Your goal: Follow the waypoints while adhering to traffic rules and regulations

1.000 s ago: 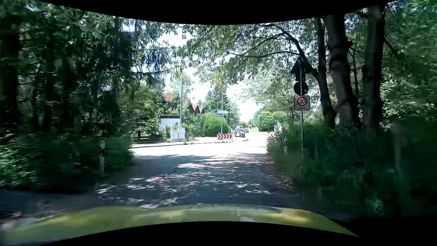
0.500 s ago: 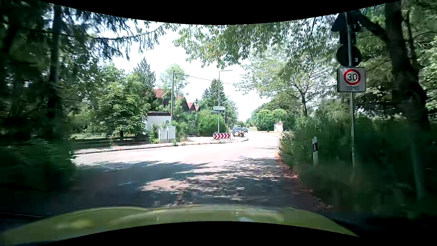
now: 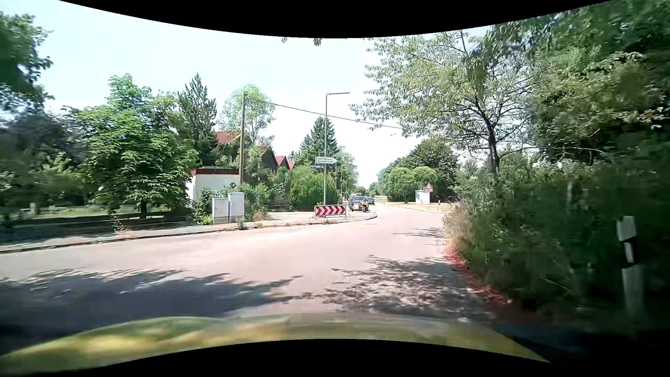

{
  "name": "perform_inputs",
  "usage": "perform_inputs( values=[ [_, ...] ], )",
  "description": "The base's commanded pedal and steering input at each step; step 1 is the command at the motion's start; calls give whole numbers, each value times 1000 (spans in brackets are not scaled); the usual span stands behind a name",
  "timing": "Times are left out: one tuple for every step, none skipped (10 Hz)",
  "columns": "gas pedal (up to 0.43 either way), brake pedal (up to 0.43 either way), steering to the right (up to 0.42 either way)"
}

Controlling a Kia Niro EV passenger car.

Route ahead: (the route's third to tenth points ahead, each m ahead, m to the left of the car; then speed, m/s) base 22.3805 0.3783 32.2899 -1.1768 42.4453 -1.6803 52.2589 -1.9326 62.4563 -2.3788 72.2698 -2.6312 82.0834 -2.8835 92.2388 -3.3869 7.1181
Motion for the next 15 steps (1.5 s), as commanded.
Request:
perform_inputs(
  values=[
    [0, 0, 66],
    [0, 0, 75],
    [0, 0, 80],
    [0, 0, 88],
    [0, 0, 96],
    [0, 0, 98],
    [0, 0, 98],
    [0, 0, 103],
    [0, 0, 116],
    [0, 0, 129],
    [0, 0, 144],
    [0, 0, 156],
    [0, 0, 173],
    [0, 0, 187],
    [0, 0, 196]
  ],
)
